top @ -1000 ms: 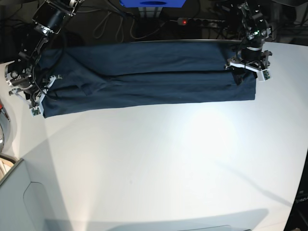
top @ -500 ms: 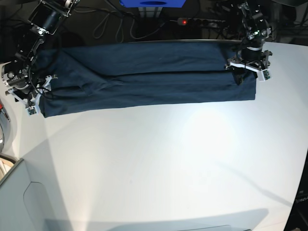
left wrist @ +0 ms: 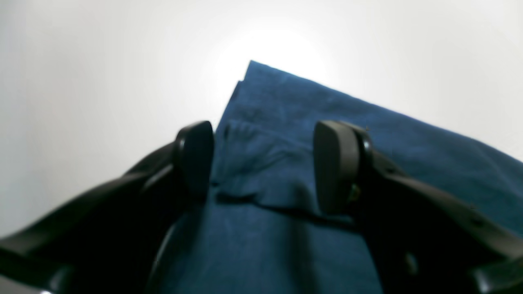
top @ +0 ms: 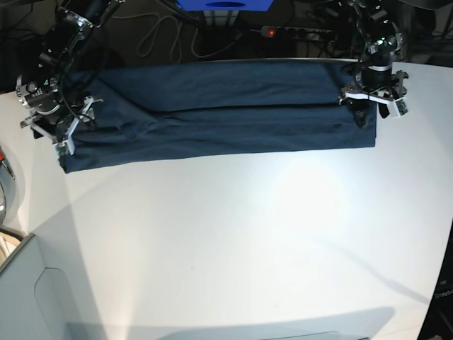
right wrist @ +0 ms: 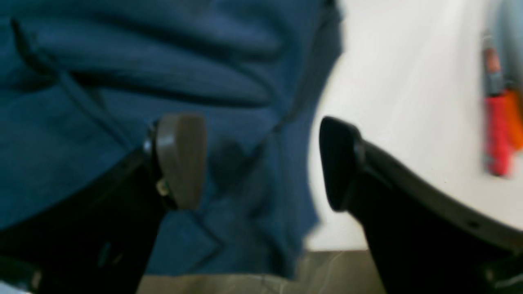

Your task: Fold the T-shirt properly

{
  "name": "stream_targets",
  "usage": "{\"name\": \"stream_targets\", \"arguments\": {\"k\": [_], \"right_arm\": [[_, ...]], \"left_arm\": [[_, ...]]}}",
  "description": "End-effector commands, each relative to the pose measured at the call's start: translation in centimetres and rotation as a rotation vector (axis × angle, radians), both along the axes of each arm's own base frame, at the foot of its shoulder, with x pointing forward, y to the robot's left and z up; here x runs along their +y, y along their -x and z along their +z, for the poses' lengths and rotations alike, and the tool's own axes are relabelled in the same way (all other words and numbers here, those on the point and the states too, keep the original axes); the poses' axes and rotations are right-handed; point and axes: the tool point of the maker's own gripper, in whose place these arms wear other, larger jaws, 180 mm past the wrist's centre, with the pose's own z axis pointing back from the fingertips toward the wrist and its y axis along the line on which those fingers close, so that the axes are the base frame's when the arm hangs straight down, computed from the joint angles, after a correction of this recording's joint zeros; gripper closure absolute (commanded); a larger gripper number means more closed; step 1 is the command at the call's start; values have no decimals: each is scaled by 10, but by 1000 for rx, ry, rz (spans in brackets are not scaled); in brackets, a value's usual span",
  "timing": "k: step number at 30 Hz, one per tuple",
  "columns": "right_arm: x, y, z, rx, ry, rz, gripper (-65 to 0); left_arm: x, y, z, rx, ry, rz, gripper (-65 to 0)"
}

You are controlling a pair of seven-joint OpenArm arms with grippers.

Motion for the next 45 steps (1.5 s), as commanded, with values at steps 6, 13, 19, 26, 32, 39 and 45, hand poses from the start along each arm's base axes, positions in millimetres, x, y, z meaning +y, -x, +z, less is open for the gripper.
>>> {"name": "stream_targets", "arguments": {"k": [6,13,19,26,32,39,45], "right_arm": [[16,-3,-20,39,-55,48,-416],[15,-6,-18,9,-57,59,-416],[15,-7,-18,9,-56,59,-416],[15,-6,-18,10,-56,59,-416],[13,-6,-18,10,-54,56,-416],[13,-6,-18,10,-54,56,-416],[14,-6,-18,10,-55,56,-416]], "left_arm": [[4,-1,4,-21,-8,6,-374],[6,6,-17,25,18,23,-374],[7,11,-17,33,12,24,-374],[7,10,-19,35,15,25,-374],[22,15,-15,31,-3,64,-374],[27,12,-13,20,-6,76,-374],[26,12,-22,34,14,83,-374]]}}
